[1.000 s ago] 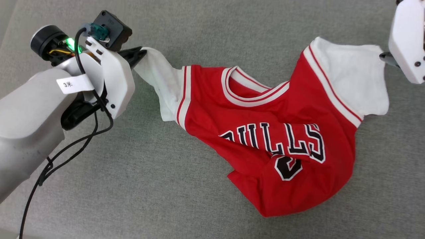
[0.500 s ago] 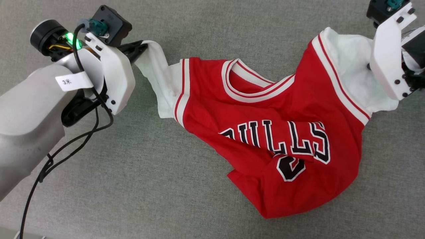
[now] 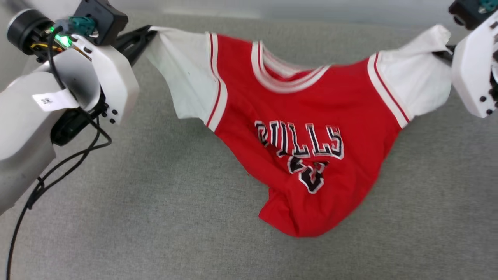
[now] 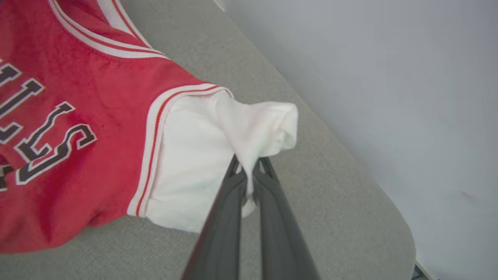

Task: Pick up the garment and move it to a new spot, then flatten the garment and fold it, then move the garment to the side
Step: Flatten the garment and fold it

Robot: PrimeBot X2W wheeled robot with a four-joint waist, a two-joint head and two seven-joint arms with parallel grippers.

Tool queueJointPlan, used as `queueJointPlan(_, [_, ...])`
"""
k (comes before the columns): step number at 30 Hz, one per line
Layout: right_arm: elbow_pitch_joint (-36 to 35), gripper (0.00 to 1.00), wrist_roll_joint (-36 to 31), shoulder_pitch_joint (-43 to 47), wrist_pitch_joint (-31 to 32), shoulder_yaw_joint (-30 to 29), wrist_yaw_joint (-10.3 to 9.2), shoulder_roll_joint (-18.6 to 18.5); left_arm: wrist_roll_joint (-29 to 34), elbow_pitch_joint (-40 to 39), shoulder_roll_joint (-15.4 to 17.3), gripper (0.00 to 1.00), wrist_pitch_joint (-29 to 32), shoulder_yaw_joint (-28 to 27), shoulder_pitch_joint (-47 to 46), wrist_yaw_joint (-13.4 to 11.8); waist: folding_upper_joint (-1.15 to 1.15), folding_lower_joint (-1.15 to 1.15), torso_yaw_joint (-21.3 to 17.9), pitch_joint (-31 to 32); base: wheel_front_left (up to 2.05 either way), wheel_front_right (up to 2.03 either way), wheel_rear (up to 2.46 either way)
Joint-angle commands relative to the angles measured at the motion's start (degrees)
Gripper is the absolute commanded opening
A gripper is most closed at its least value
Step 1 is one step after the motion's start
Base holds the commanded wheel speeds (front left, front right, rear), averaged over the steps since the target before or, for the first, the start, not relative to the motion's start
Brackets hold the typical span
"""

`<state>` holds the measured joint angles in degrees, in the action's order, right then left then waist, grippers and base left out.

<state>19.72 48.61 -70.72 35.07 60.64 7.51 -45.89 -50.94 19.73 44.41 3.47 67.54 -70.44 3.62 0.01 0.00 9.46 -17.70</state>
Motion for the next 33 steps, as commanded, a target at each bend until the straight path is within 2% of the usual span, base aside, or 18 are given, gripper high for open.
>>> queueJointPlan(1, [-1.1, 0.00, 0.3, -1.0, -2.1, 0.5, -0.04, -1.2, 0.7, -0.9, 0.7, 0.00, -0.8, -0.5, -0.5, -0.8, -0.01, 0.00, -1.8, 3.3, 0.00, 0.00, 0.00])
queueJointPlan(7, [-4.3, 0.00, 0.3, -3.2, -9.8, 0.6, -0.04, -4.6, 1.5, -3.6, 2.3, 0.00, -3.2, -2.8, -2.7, -3.0, -0.01, 0.00, -3.3, 6.7, 0.00, 0.00, 0.00])
queueJointPlan(12, [-4.3, 0.00, -1.8, -7.1, -14.4, -1.1, -0.05, -4.9, 1.2, -3.4, 1.7, 0.00, -2.5, -4.9, -7.0, -3.0, -0.01, 0.00, -4.3, 7.4, 0.00, 0.00, 0.00])
queueJointPlan(18, [0.6, 0.00, -7.1, -15.4, -16.9, -3.8, -0.05, -1.2, 3.0, 1.2, -1.1, 0.00, -2.8, -7.7, -16.2, -2.6, -0.01, 0.00, -5.8, 4.7, 0.00, 0.00, 0.00])
queueJointPlan(22, [6.7, 0.00, -11.1, -21.4, -19.2, -6.7, -0.04, 2.8, 5.0, 6.3, -2.9, 0.00, -3.9, -9.1, -23.1, -1.5, -0.01, 0.00, -6.6, 1.5, 0.00, 0.00, 0.00])
queueJointPlan(33, [23.5, 0.00, -21.0, -38.0, -28.6, -11.6, -0.04, 12.4, 8.4, 21.6, -8.8, 0.00, -13.1, -12.7, -39.2, 0.9, -0.01, 0.00, -7.1, -6.4, 0.00, 0.00, 0.00])
